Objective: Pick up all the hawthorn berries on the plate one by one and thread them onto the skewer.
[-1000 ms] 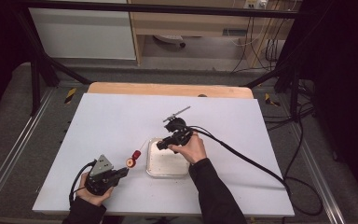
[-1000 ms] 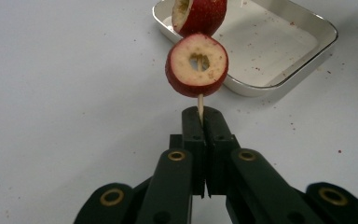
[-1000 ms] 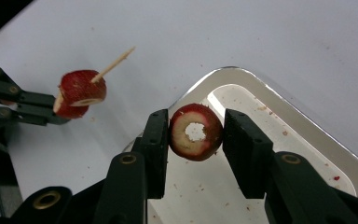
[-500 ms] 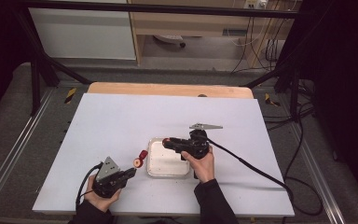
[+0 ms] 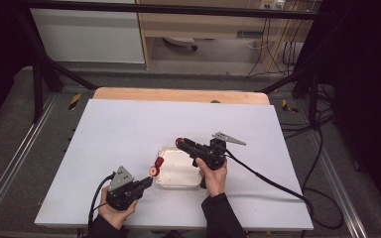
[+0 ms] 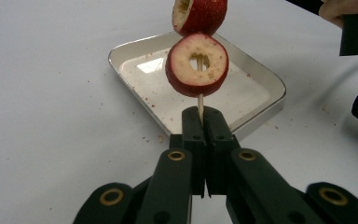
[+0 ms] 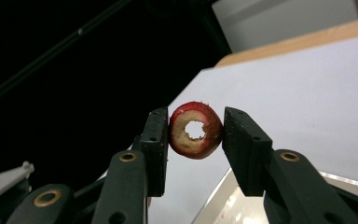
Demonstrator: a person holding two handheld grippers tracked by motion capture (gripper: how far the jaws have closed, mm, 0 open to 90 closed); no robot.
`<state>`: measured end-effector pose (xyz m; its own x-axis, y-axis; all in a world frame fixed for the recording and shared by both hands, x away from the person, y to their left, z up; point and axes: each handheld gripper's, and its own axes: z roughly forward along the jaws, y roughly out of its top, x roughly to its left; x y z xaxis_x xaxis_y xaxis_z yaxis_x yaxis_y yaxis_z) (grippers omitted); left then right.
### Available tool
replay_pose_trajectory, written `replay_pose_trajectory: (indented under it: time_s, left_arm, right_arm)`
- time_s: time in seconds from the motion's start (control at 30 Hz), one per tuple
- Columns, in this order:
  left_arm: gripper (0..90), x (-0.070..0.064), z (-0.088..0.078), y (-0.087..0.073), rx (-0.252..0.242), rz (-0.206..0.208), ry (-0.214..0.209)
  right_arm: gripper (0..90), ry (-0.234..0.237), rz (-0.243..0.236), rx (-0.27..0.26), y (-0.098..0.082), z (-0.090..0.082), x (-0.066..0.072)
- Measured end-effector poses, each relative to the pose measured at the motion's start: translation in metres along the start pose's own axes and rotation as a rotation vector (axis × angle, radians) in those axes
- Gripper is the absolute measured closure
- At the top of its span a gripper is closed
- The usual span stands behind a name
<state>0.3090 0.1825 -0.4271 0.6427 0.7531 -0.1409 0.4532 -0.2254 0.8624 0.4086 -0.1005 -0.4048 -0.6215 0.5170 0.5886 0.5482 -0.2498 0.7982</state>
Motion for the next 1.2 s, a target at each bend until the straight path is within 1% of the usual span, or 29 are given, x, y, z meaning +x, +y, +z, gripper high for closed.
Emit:
replay_pose_trajectory:
  time_s: [0.13, 0.2, 0.23, 0.4, 0.47, 0.53, 0.73, 0.97, 1.2]
  left_arm:
    - [88.3, -0.003, 0.001, 0.003, -0.014, -0.027, -0.012]
    - [88.3, -0.005, 0.002, 0.005, -0.022, -0.035, -0.022]
    - [88.3, -0.005, 0.003, 0.006, -0.025, -0.036, -0.024]
    - [88.3, -0.01, 0.006, 0.011, -0.039, -0.043, -0.038]
    - [88.3, -0.013, 0.008, 0.013, -0.039, -0.033, -0.038]
    - [88.3, -0.014, 0.01, 0.014, -0.04, -0.031, -0.041]
    - [88.3, -0.017, 0.014, 0.017, -0.047, -0.033, -0.047]
    - [88.3, -0.02, 0.016, 0.02, -0.046, -0.023, -0.051]
    - [88.3, -0.021, 0.018, 0.02, -0.046, -0.028, -0.054]
  right_arm:
    - [62.0, 0.002, -0.012, -0.077, 0.004, -0.003, 0.002]
    - [62.1, 0.016, 0.002, -0.106, 0.006, -0.003, 0.003]
    - [62.1, 0.017, 0.001, -0.123, 0.007, -0.003, 0.004]
    - [62.1, 0.026, 0.004, -0.177, 0.009, -0.004, 0.004]
    - [62.1, 0.028, 0.0, -0.192, 0.01, -0.004, 0.004]
    - [62.1, 0.024, -0.004, -0.206, 0.01, -0.004, 0.004]
    - [62.1, 0.039, -0.01, -0.232, 0.009, -0.004, 0.004]
    - [62.2, 0.052, -0.01, -0.234, 0.007, -0.003, 0.004]
    - [62.2, 0.06, -0.019, -0.23, 0.007, -0.004, 0.005]
